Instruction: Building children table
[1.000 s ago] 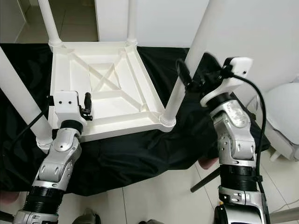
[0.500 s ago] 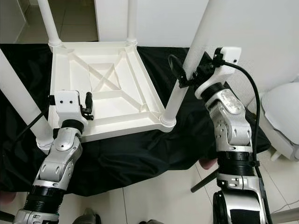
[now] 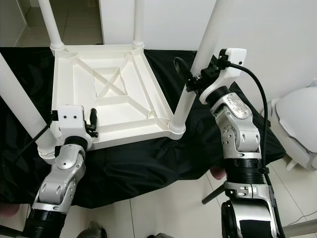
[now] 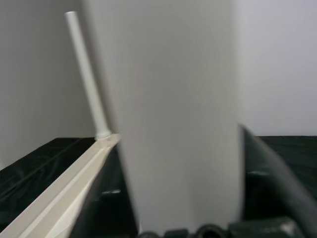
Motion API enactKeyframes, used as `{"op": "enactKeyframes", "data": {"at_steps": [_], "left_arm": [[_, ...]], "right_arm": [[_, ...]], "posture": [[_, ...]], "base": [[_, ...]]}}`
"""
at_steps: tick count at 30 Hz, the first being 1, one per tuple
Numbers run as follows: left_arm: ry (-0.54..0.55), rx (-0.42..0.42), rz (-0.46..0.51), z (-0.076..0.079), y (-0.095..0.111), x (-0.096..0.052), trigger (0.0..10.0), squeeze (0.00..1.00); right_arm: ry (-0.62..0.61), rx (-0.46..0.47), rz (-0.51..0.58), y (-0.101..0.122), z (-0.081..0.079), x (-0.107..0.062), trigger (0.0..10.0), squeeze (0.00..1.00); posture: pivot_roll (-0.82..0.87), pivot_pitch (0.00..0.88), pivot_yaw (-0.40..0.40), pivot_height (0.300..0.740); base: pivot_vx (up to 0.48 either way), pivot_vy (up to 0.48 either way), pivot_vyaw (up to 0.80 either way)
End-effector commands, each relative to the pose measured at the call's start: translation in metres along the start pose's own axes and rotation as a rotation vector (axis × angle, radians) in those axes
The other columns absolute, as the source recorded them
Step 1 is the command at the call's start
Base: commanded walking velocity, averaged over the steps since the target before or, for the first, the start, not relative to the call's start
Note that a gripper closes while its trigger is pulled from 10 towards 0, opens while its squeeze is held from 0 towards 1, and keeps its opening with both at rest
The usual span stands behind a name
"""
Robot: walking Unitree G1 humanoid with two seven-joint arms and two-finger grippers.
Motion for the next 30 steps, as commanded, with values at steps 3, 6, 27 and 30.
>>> {"op": "enactKeyframes", "data": {"at_steps": [3,6,27,30], "left_arm": [[-0.036,0.019,-0.029,0.007,-0.004,-0.003,10.0,0.00],[-0.028,0.037,-0.042,0.004,-0.006,-0.002,10.0,0.00],[0.235,0.262,-0.040,-0.090,0.034,0.023,10.0,0.00],[0.235,0.262,-0.040,-0.090,0.034,0.023,10.0,0.00]], "right_arm": [[-0.001,0.025,0.009,0.003,0.000,0.002,0.0,0.00],[-0.012,0.031,0.035,0.007,0.001,0.002,0.0,0.00],[-0.348,0.235,0.264,0.032,0.056,-0.032,0.0,0.00],[-0.348,0.235,0.264,0.032,0.056,-0.032,0.0,0.00]], "posture": [[0.03,0.063,-0.075,0.740],[0.03,0.065,-0.072,0.740],[0.04,0.087,-0.044,0.740],[0.04,0.087,-0.044,0.740]], "base": [[0.000,0.000,0.00],[0.000,0.000,0.00],[0.000,0.000,0.00],[0.000,0.000,0.00]]}}
Point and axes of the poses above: a point about 5 cm out from each wrist's last joint towards the gripper, its own x axis pointing out of the wrist towards the gripper, its own y axis along the axis of the wrist's last joint, z = x × y, the point moved 3 cm from there along x, pointing out of the wrist towards the gripper, and after that the axes turned 9 degrees about x, right-handed, at the moved point
